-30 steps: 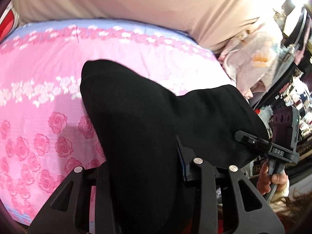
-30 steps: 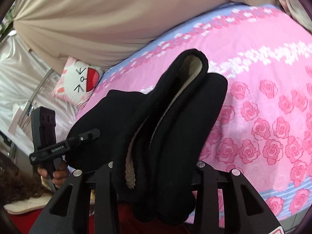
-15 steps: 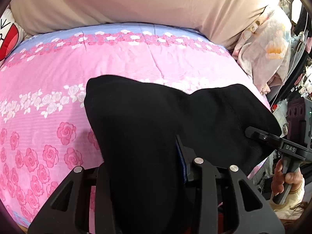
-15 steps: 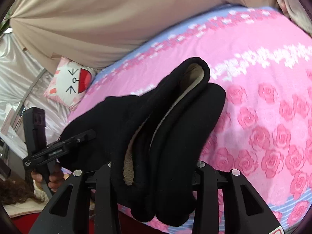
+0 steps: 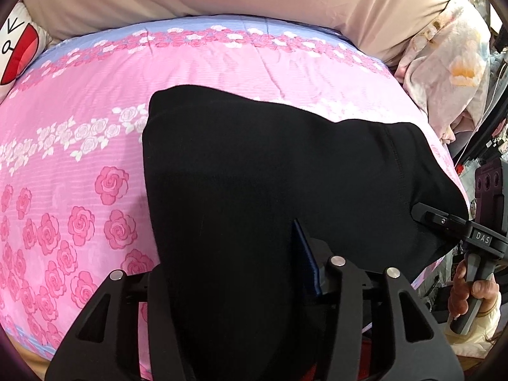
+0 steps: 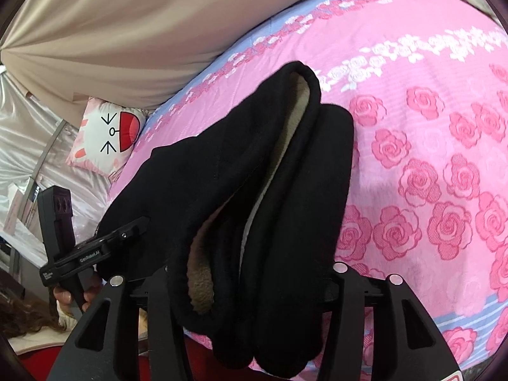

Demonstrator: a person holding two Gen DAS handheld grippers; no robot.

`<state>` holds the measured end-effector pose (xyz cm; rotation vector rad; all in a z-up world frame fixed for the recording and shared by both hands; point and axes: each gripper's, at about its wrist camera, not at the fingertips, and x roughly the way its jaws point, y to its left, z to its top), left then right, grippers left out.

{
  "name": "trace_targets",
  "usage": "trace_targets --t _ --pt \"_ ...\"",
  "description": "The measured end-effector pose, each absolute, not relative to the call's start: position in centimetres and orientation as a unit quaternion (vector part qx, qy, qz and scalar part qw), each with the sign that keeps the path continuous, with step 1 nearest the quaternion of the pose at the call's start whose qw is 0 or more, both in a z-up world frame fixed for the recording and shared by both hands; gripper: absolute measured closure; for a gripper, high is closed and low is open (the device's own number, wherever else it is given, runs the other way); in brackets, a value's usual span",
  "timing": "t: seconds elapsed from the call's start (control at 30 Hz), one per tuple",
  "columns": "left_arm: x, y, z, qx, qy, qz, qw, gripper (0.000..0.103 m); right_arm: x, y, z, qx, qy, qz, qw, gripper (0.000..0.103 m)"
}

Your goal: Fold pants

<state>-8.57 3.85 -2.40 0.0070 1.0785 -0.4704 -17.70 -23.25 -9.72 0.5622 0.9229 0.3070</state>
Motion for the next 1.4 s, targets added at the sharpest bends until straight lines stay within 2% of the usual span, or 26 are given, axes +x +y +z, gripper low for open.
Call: trace_targets --t 0.07,0.1,0.2,0.43,1.0,1.17,1.4 --pt "-8.6 3.9 -2.3 -0.002 0.507 -0.225 0.832 0.060 -17.8 -23.2 -9.8 0.269 0.435 0.145 0.847 0.058" --pt "-8.8 4.1 -2.0 -0.008 0.502 -0.231 0.834 0.064 -17.9 -23.1 -9.5 0.267 0.432 0.145 0.849 0.064" --pt "-9.1 4.5 -0.7 -0.023 0.490 -0.249 0.835 0.068 -18.5 -22.5 -7.8 0.257 0.416 0.155 0.859 0.067" --pt "-9.9 5.0 4.9 -0.033 0.439 -0.285 0.851 0.068 -19.8 -20.8 -0.8 0.199 0.360 0.198 0.890 0.067" --pt "-6.7 3.6 18.2 0.019 0.195 -0.282 0.939 0.068 -15.8 -21.1 13.4 0.097 0.152 0.235 0.955 0.067" --pt "-3.5 2.5 19.1 0.029 0.164 -0.255 0.952 0.067 -12.0 -22.1 14.8 0.097 0.110 0.233 0.961 0.067" --pt "2.2 -0.3 17.7 0.043 0.170 -0.217 0.960 0.067 -6.0 -23.5 14.5 0.122 0.100 0.214 0.964 0.067"
